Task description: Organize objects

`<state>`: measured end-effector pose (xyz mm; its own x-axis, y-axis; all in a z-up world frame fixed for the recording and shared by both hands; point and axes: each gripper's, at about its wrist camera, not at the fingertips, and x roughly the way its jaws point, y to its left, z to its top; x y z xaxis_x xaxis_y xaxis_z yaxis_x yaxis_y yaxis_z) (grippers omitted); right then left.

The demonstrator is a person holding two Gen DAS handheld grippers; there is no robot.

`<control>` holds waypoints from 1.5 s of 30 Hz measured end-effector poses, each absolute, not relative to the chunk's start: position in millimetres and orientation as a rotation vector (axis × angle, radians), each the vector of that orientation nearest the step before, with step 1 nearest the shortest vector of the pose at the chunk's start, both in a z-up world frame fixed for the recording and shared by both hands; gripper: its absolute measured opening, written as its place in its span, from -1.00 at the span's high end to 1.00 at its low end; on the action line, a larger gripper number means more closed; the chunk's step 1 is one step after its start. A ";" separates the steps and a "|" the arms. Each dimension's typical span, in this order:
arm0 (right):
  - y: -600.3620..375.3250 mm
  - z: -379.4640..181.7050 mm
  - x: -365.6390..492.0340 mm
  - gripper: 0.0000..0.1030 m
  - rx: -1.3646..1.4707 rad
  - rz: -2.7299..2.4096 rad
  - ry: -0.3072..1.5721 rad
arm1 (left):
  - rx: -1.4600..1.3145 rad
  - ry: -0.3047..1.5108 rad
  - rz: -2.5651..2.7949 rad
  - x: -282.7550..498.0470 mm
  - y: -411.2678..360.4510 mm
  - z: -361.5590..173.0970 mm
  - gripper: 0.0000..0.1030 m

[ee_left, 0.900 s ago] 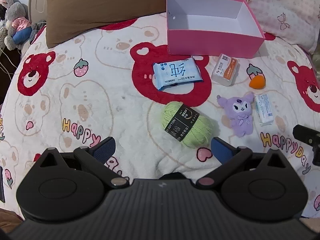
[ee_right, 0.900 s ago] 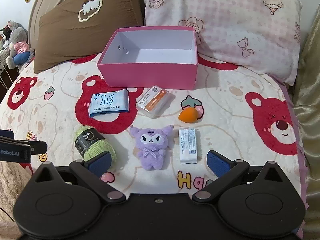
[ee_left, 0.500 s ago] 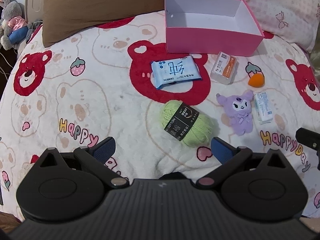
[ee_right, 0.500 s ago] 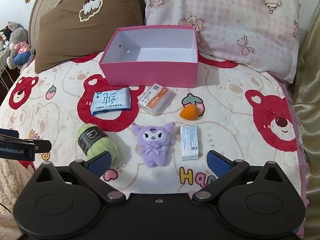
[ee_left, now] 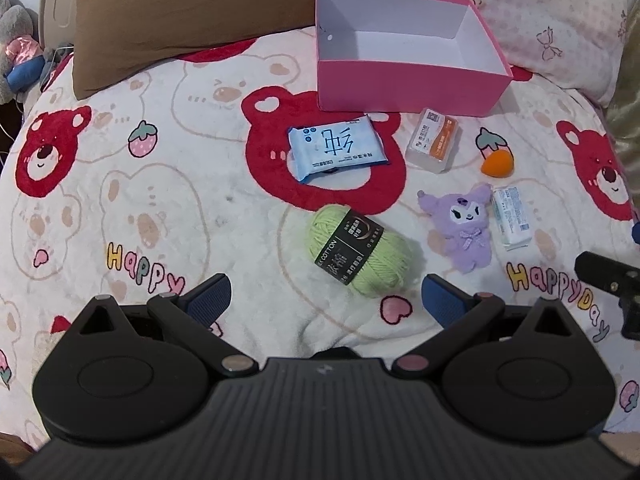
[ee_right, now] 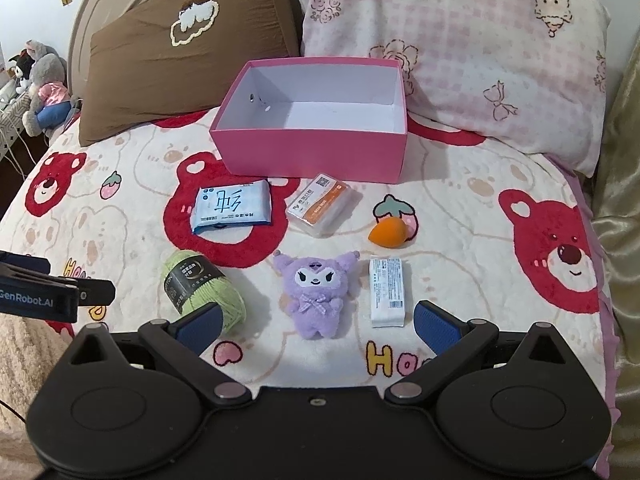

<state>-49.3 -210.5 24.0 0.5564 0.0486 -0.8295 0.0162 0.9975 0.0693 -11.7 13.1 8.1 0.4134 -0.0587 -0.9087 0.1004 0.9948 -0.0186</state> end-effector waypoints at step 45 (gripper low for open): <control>-216.4 19.9 -56.7 -0.99 0.079 0.005 0.967 | -0.002 1.125 -0.088 -24.0 19.9 13.8 -1.00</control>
